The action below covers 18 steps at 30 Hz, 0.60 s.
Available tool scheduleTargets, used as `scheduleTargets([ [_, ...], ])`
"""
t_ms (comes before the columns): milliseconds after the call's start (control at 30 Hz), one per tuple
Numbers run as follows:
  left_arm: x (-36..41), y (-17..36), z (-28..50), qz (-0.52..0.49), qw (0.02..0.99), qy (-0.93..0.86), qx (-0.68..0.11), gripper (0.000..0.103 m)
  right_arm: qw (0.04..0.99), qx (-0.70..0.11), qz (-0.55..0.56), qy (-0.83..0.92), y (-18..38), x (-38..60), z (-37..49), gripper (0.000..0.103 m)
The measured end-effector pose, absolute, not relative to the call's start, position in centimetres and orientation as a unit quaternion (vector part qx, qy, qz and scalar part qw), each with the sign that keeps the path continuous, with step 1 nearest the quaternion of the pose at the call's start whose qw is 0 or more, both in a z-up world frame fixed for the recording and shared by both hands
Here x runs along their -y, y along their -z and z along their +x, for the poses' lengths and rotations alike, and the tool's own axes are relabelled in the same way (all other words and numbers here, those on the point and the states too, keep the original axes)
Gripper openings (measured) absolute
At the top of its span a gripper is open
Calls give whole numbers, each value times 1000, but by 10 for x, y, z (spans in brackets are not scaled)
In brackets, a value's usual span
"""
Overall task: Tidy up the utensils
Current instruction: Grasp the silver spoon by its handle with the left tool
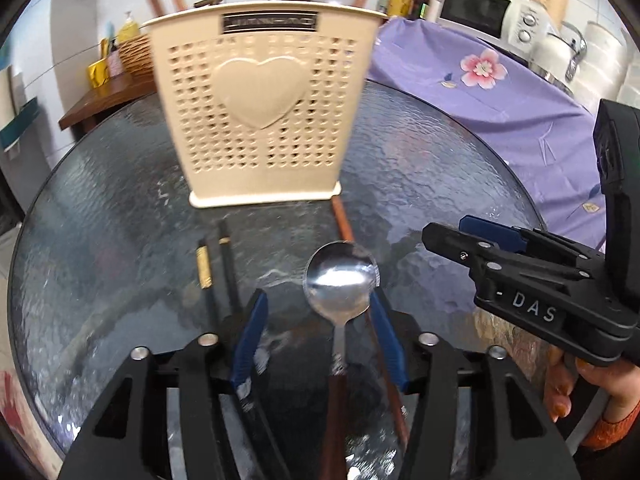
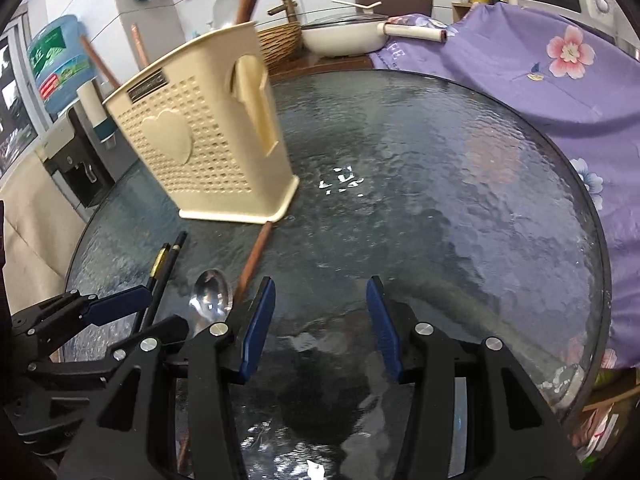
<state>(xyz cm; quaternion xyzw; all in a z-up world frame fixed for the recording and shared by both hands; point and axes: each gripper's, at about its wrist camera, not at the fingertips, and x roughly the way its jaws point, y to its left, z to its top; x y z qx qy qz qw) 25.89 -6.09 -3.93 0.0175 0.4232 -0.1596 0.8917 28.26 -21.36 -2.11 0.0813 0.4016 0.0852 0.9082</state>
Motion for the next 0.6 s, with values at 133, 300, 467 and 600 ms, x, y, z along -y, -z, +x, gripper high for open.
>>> scheduleTargets([
  [133, 75, 45, 268, 32, 886, 169, -432, 55, 908, -401, 92, -77, 21, 226, 286, 48],
  [300, 85, 54, 277, 36, 879, 173, -442, 55, 907, -403, 95, -79, 22, 229, 286, 48],
  [467, 87, 57, 280, 37, 878, 171, -445, 46, 906, -404, 95, -82, 24, 227, 288, 48],
  [600, 82, 56, 281, 24, 878, 169, -446, 46, 906, -405, 94, -83, 26, 224, 288, 48],
])
